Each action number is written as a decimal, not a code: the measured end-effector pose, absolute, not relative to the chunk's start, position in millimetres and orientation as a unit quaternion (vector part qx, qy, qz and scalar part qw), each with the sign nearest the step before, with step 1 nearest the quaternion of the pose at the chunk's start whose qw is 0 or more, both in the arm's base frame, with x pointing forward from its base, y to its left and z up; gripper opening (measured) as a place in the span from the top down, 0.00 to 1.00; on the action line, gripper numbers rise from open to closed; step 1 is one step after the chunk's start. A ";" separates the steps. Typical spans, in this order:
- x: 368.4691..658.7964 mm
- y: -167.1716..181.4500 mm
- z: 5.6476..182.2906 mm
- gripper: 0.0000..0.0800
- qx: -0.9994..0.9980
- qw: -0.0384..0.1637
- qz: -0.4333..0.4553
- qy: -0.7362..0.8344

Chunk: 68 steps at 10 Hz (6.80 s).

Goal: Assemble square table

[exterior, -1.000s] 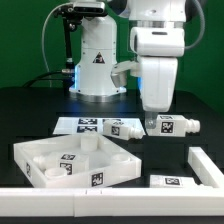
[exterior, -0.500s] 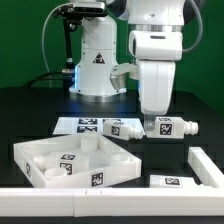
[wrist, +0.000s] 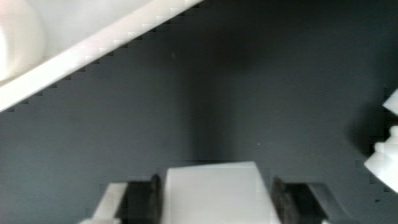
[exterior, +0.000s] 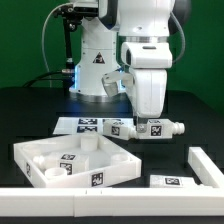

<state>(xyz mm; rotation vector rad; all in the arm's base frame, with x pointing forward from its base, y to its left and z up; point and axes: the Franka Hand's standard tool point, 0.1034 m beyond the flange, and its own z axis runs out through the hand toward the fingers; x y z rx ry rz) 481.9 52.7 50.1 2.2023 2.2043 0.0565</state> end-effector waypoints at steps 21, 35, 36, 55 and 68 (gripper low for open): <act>520.8 91.8 81.6 0.19 0.782 0.007 -0.011 0.623; 615.2 81.4 39.6 0.19 0.788 -0.009 -0.019 0.616; 613.8 79.9 35.6 0.19 0.788 -0.011 -0.022 0.615; 600.0 80.4 30.6 0.19 0.813 0.004 0.014 0.582; 559.3 29.6 89.6 0.65 0.768 0.024 0.014 0.640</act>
Offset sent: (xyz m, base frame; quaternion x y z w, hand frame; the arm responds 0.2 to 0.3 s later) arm -0.0425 0.0504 -0.0180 -0.0410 0.0197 0.0402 0.9982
